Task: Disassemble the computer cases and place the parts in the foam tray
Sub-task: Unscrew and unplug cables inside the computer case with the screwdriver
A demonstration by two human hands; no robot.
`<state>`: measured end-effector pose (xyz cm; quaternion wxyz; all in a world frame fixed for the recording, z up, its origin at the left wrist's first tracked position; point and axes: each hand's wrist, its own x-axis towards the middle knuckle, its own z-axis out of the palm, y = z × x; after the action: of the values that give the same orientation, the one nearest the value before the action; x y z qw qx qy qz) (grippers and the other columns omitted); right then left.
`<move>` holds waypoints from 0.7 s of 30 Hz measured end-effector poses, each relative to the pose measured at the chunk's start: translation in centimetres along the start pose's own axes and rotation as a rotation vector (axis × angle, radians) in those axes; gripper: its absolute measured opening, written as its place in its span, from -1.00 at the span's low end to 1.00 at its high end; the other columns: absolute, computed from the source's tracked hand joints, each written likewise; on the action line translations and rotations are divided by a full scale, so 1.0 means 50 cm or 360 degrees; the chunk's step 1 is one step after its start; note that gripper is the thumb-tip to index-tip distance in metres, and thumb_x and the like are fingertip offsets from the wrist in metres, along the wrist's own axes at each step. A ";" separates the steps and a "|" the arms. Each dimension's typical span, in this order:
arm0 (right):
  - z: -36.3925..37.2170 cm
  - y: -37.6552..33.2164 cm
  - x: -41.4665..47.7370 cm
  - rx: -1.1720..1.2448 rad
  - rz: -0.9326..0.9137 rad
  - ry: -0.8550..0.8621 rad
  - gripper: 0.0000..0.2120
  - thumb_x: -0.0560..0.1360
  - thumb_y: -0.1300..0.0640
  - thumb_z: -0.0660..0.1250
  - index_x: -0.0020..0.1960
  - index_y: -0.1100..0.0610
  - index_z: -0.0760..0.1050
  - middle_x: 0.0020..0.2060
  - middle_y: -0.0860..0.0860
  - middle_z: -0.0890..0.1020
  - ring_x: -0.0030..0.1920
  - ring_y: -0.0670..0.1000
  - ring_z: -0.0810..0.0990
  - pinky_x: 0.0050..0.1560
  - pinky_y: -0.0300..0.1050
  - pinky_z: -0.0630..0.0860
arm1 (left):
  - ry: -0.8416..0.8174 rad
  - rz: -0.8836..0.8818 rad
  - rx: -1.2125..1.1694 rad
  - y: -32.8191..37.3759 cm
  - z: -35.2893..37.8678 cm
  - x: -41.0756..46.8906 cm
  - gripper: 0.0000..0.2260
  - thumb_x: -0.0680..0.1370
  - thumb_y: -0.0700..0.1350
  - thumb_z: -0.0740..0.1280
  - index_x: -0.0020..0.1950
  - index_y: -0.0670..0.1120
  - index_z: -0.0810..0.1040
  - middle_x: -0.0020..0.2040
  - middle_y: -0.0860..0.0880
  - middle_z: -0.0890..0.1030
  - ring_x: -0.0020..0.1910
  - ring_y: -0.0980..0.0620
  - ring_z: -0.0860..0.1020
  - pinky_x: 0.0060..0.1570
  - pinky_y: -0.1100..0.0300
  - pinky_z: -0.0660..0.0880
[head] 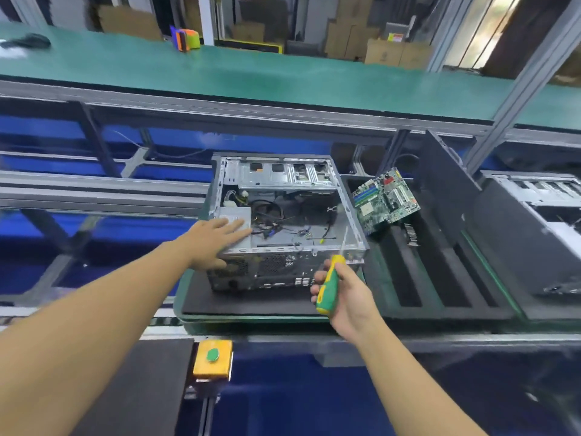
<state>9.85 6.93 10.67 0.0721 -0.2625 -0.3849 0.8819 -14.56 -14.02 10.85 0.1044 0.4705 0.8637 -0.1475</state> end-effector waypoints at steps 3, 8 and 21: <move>0.005 0.076 -0.024 -0.0218 -0.0051 -0.0032 -0.86 0.63 0.00 0.25 0.06 0.07 0.39 -0.30 0.05 0.54 -0.44 0.03 0.46 -0.44 -0.15 0.42 | -0.0009 -0.0055 -0.0152 0.008 0.025 -0.001 -0.13 0.60 0.11 0.32 0.54 0.28 -0.37 0.58 0.17 -0.35 0.60 -0.07 -0.22 0.52 -0.24 -0.07; 0.000 0.215 -0.047 -0.0844 0.0321 -0.0036 -0.78 0.59 -0.11 0.22 0.06 0.04 0.41 -0.34 0.02 0.52 -0.45 0.04 0.44 -0.43 -0.17 0.40 | -0.0060 -0.0001 -0.0376 -0.002 0.033 0.013 -0.09 0.59 0.00 0.39 0.56 0.27 -0.31 0.54 0.21 -0.40 0.58 -0.14 -0.32 0.50 -0.27 0.11; 0.115 0.375 0.073 -0.1231 0.0308 0.0065 -0.71 0.67 0.01 0.10 0.34 -0.22 0.41 -0.29 0.08 0.45 -0.43 0.00 0.37 -0.47 -0.19 0.33 | -0.0208 0.0036 -0.0492 -0.016 0.025 0.020 0.02 0.53 -0.40 0.30 0.54 0.31 -0.35 0.47 0.31 -0.48 0.53 -0.06 -0.43 0.50 -0.11 0.11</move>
<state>5.17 -8.54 -0.99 -0.1078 -0.3229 -0.6606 0.6691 -15.72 -14.11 9.47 0.2332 0.4478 0.8622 -0.0421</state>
